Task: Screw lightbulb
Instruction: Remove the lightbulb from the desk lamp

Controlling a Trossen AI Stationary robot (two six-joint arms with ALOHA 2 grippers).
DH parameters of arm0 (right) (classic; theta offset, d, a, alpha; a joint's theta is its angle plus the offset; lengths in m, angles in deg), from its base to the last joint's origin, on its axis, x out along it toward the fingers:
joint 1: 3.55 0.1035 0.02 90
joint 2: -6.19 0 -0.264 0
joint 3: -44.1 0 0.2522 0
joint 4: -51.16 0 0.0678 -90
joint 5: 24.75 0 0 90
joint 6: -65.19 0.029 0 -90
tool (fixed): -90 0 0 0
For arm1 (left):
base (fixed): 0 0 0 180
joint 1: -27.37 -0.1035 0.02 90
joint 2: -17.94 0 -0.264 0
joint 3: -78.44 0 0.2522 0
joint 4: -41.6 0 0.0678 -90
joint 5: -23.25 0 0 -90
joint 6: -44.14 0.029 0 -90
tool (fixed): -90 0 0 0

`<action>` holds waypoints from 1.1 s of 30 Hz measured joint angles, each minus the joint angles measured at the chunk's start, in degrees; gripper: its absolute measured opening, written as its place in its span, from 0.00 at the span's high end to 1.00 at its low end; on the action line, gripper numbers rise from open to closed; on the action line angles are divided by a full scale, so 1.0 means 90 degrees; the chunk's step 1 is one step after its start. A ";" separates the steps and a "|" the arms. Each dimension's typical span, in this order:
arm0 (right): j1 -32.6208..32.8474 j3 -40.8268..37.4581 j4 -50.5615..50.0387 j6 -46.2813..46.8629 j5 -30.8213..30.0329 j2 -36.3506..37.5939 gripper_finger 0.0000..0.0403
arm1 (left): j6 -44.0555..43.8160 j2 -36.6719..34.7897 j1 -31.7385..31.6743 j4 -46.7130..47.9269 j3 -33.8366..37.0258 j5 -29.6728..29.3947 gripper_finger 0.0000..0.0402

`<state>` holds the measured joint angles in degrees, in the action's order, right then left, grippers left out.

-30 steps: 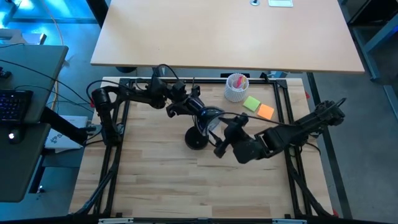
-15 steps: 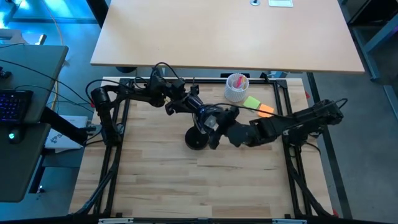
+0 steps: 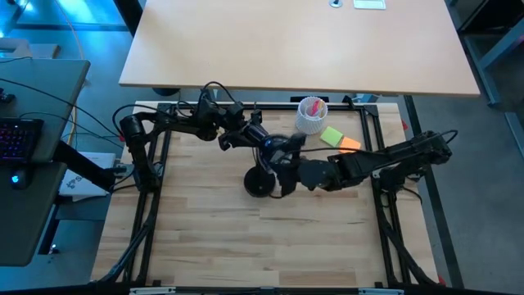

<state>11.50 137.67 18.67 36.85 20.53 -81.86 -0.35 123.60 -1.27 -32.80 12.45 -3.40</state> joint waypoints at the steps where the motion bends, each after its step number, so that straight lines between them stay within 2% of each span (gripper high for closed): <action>1: 0.0000 0.0000 -0.0007 -0.0579 -0.0007 -0.0004 0.33 | 0.0000 0.0003 0.0000 0.0004 0.0000 -0.0011 0.33; 7: 0.0012 -0.0002 -0.0051 -0.3772 -0.0020 -0.0012 0.33 | -0.0047 0.0003 -0.0002 0.0008 0.0002 0.0001 0.33; 11: 0.0107 -0.0004 -0.0050 -0.4521 -0.0126 -0.0017 0.33 | -0.0084 0.0003 0.0007 0.0003 0.0002 0.0023 0.33; 14: 0.0190 -0.0005 -0.0041 -0.4122 -0.0301 -0.0017 0.33 | -0.0110 0.0003 0.0009 0.0006 0.0000 0.0024 0.33; 21: 0.0267 -0.0005 -0.0019 -0.1851 -0.0298 -0.0016 0.33 | -0.0148 0.0003 0.0012 0.0003 0.0002 0.0056 0.33; 24: 0.0269 -0.0005 -0.0005 -0.1282 -0.0285 -0.0015 0.33 | -0.0158 0.0003 0.0012 0.0003 0.0002 0.0056 0.33; 29: 0.0272 -0.0005 -0.0005 -0.0851 -0.0242 -0.0010 0.33 | -0.0163 0.0003 0.0012 0.0003 0.0002 0.0056 0.33; 33: 0.0272 -0.0005 -0.0030 -0.1750 -0.0240 -0.0010 0.33 | -0.0160 0.0003 0.0012 0.0001 0.0005 0.0059 0.33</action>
<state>13.95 137.62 18.40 21.10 18.37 -81.95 -1.80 123.63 -1.16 -32.80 12.50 -2.87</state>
